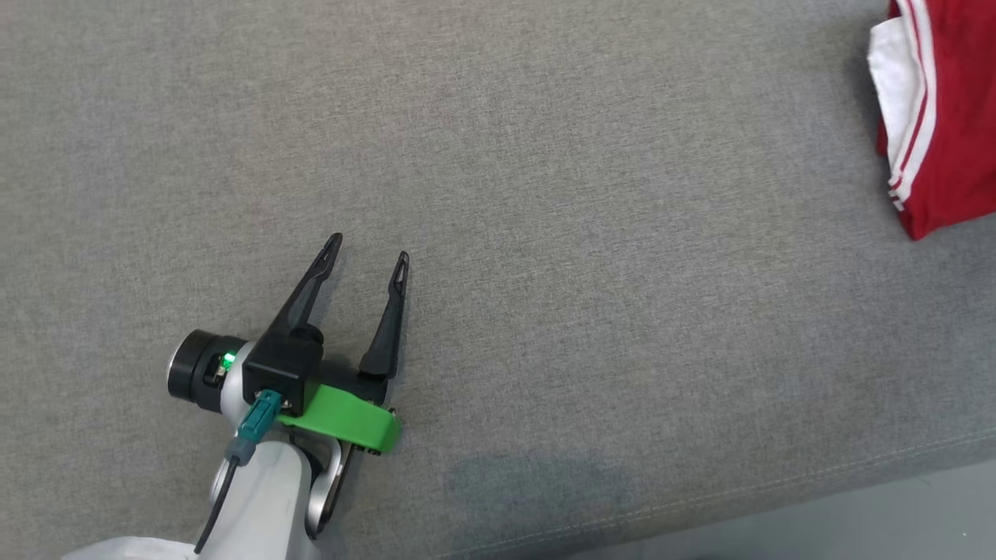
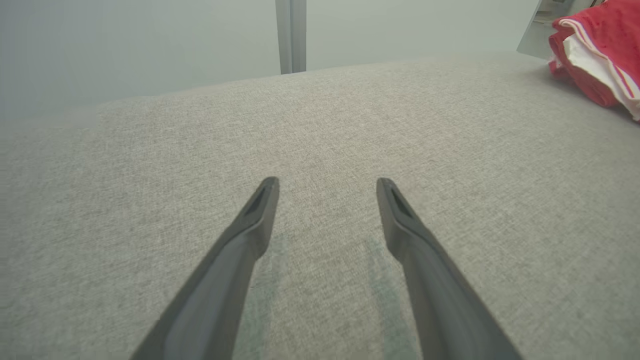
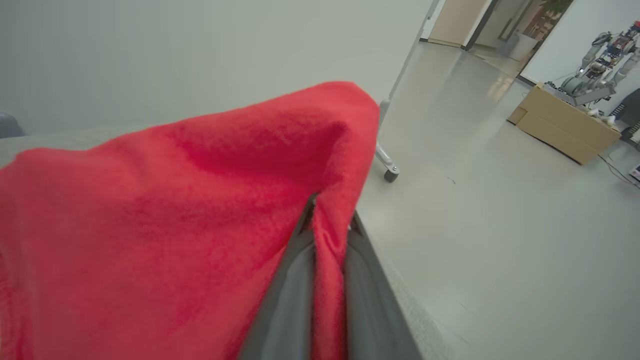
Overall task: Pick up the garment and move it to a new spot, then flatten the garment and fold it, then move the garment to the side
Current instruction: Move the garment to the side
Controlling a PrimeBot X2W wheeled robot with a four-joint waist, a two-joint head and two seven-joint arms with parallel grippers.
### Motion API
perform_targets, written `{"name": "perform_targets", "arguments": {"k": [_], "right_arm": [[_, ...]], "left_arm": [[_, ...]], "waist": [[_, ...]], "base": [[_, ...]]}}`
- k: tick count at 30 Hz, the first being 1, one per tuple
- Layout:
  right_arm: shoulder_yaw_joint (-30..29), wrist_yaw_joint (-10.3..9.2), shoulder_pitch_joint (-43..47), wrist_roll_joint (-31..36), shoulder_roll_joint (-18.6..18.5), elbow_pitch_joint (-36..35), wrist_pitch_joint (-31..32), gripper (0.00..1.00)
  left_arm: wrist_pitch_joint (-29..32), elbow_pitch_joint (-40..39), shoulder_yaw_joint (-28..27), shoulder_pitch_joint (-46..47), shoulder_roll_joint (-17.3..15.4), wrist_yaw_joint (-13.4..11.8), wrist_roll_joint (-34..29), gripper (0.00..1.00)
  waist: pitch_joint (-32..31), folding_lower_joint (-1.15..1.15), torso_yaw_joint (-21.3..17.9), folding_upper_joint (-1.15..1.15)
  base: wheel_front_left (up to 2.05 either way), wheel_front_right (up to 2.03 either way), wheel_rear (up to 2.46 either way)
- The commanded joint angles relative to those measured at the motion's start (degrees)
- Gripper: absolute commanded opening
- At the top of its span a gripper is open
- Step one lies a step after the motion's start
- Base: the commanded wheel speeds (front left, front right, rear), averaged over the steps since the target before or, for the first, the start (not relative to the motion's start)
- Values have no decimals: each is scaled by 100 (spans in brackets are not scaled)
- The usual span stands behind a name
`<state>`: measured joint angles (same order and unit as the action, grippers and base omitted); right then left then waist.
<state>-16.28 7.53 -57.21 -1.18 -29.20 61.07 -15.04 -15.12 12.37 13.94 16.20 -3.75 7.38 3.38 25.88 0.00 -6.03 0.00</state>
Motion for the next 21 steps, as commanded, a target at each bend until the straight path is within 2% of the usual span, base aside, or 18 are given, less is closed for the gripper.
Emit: {"name": "perform_targets", "arguments": {"k": [1,2,3,5,7,9,11,16,21], "right_arm": [[-226,-10,-64,223,-73,141,-16,0],[-506,-10,-72,410,-139,208,-16,58],[-715,-10,-43,634,-148,242,-16,100],[-1238,-9,8,1200,116,-136,-15,100],[-1484,-10,40,1393,325,-592,-15,100],[-1393,-10,126,1428,665,-957,-15,100],[-1005,-9,293,1396,1005,-1328,-16,100],[231,-10,963,608,1653,-2263,-15,100],[1285,-10,1733,-165,1909,-2918,-15,100]], "left_arm": [[0,-27,-3,83,-39,15,-27,100],[0,-33,-17,85,-48,14,-27,100],[0,-37,-26,83,-46,14,-28,100],[0,-52,-69,78,-40,15,-24,100],[0,-54,-105,91,-30,15,-24,100],[0,-52,-156,103,-11,3,3,100],[0,-39,-227,81,4,-36,42,100],[0,22,-418,-57,34,-105,108,100],[0,90,-643,-213,58,-210,193,100]], "waist": [[153,0,170,0],[172,0,190,0],[187,0,208,0],[219,0,236,0],[225,0,245,0],[174,0,259,0],[95,0,252,0],[-207,0,243,0],[-575,0,331,0]], "base": [[0,0,0],[0,0,0],[0,0,0],[0,0,0],[0,0,0],[0,0,0],[0,0,0],[0,0,0],[0,0,0]]}}
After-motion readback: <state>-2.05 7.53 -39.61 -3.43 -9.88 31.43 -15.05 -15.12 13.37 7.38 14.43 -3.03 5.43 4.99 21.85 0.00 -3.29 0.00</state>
